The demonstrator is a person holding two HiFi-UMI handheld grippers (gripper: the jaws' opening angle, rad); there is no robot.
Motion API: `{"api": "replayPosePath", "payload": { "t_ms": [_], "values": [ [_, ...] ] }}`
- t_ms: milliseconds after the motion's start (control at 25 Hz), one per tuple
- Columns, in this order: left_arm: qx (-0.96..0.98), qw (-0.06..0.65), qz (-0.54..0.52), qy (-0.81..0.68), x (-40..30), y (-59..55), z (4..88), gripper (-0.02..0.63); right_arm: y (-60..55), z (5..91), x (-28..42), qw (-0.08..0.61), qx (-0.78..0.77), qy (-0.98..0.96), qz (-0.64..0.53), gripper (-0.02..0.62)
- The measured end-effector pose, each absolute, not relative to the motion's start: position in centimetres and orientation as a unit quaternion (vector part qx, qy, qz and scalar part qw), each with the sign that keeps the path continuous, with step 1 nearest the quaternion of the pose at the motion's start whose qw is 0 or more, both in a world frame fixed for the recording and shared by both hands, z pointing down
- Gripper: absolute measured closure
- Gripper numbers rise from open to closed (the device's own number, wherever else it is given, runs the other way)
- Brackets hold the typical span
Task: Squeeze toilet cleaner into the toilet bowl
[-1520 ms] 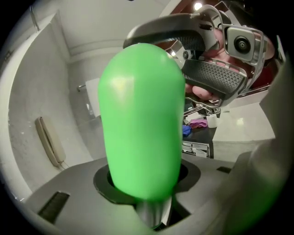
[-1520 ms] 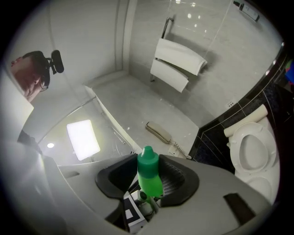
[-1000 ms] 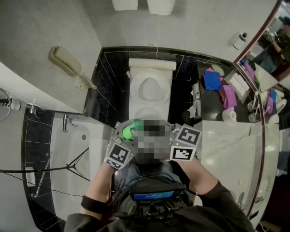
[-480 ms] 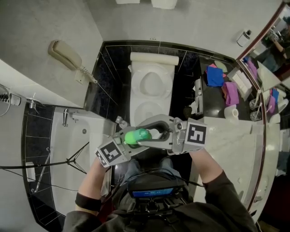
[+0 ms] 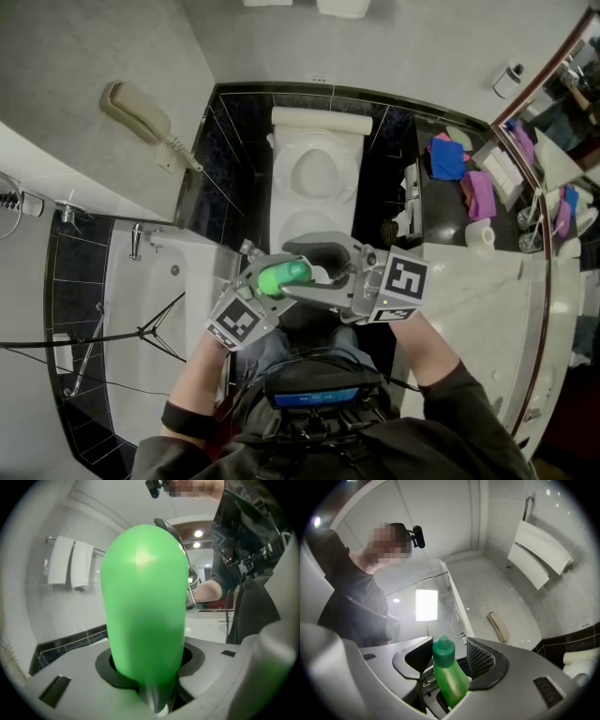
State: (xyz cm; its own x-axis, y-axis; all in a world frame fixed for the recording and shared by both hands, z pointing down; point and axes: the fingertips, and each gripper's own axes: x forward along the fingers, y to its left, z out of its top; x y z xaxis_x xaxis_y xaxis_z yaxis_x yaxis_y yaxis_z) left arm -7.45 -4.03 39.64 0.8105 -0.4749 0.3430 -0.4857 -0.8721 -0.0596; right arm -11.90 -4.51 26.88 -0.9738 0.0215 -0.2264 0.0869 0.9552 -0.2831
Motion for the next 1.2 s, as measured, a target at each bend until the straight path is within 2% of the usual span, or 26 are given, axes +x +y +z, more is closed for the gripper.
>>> {"api": "replayPosePath", "payload": {
  "t_ms": [200, 360, 600, 720, 880, 1000, 1200],
  "values": [
    [0.902, -0.031, 0.188, -0.387, -9.7, -7.6, 40.1, 0.416, -6.5, 27.3, -12.1, 0.107, -0.058, 0.971, -0.206, 0.268],
    [0.852, -0.090, 0.197, -0.476, -12.0, -10.2, 41.2, 0.416, -7.5, 28.2, -12.4, 0.103, -0.111, 0.951, -0.270, 0.268],
    [0.796, -0.121, 0.205, -0.556, -13.9, -11.8, 40.9, 0.416, -7.9, 29.8, -12.7, 0.085, -0.139, 0.917, -0.365, 0.276],
    [0.786, -0.138, 0.213, -0.564, -14.2, -11.9, 41.0, 0.416, -8.1, 30.2, -12.7, 0.079, -0.151, 0.907, -0.384, 0.285],
    [0.778, -0.141, 0.217, -0.573, -14.3, -11.9, 41.1, 0.416, -8.1, 30.7, -13.0, 0.070, -0.155, 0.900, -0.401, 0.328],
    [0.776, -0.136, 0.217, -0.577, -14.5, -11.9, 41.1, 0.416, -8.2, 31.4, -13.0, 0.054, -0.175, 0.901, -0.394, 0.433],
    [0.785, -0.126, 0.216, -0.566, -14.3, -11.7, 41.1, 0.416, -8.2, 31.3, -13.0, 0.053, -0.177, 0.906, -0.381, 0.441]
  ]
}}
